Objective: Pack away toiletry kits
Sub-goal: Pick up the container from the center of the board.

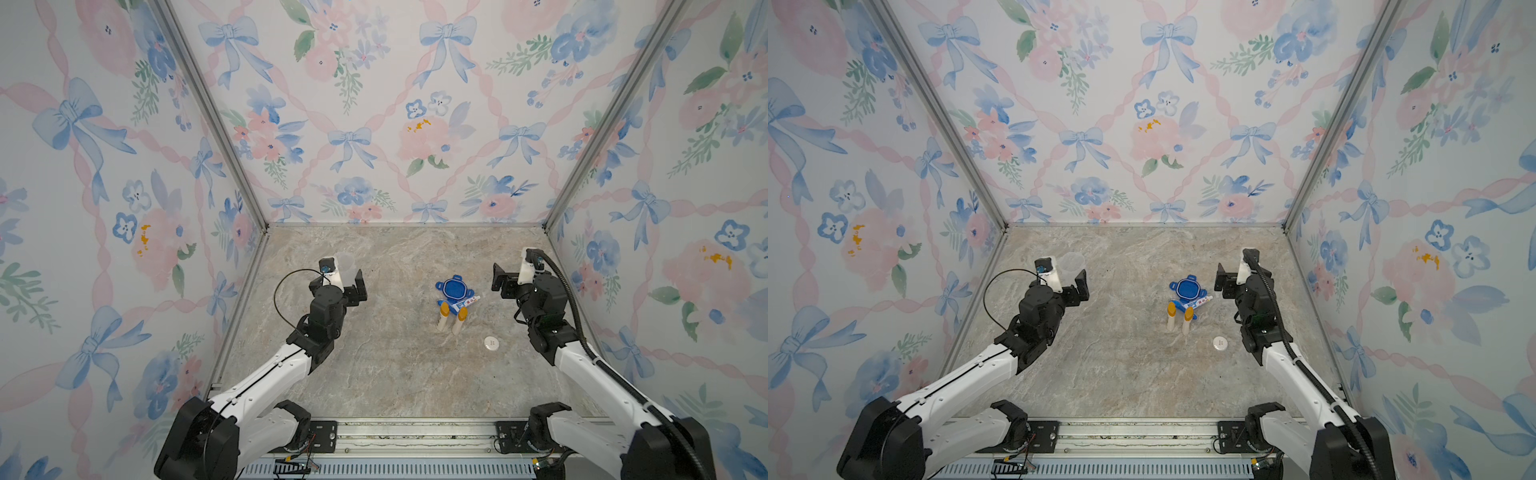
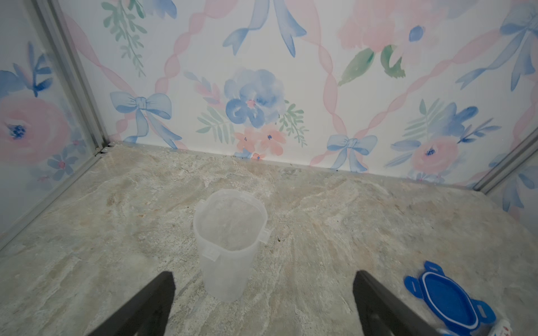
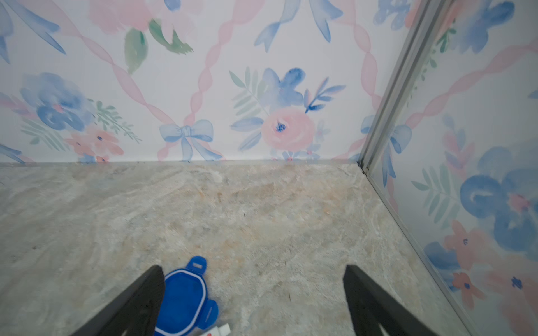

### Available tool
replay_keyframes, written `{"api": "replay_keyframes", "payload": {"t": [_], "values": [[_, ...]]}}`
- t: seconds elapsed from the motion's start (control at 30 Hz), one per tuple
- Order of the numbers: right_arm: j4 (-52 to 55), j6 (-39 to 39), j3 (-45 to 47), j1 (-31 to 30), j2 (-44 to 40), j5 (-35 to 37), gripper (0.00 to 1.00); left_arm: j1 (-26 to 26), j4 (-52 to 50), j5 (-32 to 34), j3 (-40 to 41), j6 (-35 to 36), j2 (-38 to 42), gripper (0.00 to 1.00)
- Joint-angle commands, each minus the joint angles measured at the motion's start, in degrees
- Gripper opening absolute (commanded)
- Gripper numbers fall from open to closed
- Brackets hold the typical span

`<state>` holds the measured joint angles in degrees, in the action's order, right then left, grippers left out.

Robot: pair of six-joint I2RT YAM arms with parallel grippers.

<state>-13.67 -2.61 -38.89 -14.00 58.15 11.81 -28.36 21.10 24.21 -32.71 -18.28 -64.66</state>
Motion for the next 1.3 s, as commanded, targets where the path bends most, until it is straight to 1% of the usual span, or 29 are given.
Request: {"api": "replay_keyframes", "payload": {"t": [0.0, 0.07, 0.17, 0.27, 0.37, 0.5, 0.53, 0.6, 0.73, 0.83, 0.9, 1.0, 1.13, 1.27], "values": [[20.92, -0.25, -5.93, -6.15, -2.65, -1.59, 0.97, 0.49, -4.32, 1.72, -2.63, -0.17, -4.77, 0.98], [23.60, 1.03, -8.46, -9.53, -2.46, -3.09, 0.97, 1.30, -3.99, 3.08, -4.31, 0.24, -6.72, 0.98], [26.05, 2.42, -11.39, -12.58, 0.26, -7.20, 0.97, 3.65, -3.34, 2.66, -6.00, 0.44, -9.16, 0.98], [25.74, 3.67, -12.50, -15.18, 2.76, -8.77, 0.97, 5.57, -1.90, 1.21, -7.97, 0.51, -11.42, 0.98], [24.09, 4.37, -13.72, -16.51, 3.68, -10.94, 0.97, 6.03, 0.99, 1.92, -8.31, 2.02, -15.25, 0.98], [23.85, 5.36, -16.32, -16.67, 4.66, -14.12, 0.97, 6.51, 6.30, 1.83, -8.82, 5.59, -19.56, 0.98], [23.95, 5.35, -16.84, -16.67, 4.88, -14.76, 0.97, 6.65, 6.66, 2.78, -9.31, 6.24, -20.25, 0.98], [23.87, 5.34, -17.46, -16.63, 5.21, -15.45, 0.97, 6.98, 7.05, 3.75, -9.62, 6.91, -20.90, 0.98], [23.22, 6.00, -18.35, -16.67, 6.61, -16.94, 0.97, 7.23, 9.75, 3.14, -8.74, 8.82, -22.37, 0.98], [23.16, 6.05, -19.34, -16.67, 8.21, -18.38, 0.97, 7.72, 13.40, 1.48, -8.94, 11.18, -24.79, 0.98], [23.62, 5.46, -20.10, -16.76, 8.96, -18.29, 0.97, 8.48, 14.71, -0.91, -10.20, 12.17, -26.74, 0.98], [23.51, 4.82, -20.71, -16.76, 9.11, -18.45, 0.97, 9.27, 14.96, -0.65, -12.79, 13.23, -29.46, 0.98], [21.95, 4.50, -20.63, -16.76, 8.40, -18.70, 0.97, 9.84, 15.02, -1.75, -13.65, 13.12, -30.08, 0.98], [21.83, 5.71, -21.85, -16.85, 9.12, -18.96, 0.97, 9.99, 15.75, -2.99, -14.31, 13.65, -32.46, 0.98]]}}
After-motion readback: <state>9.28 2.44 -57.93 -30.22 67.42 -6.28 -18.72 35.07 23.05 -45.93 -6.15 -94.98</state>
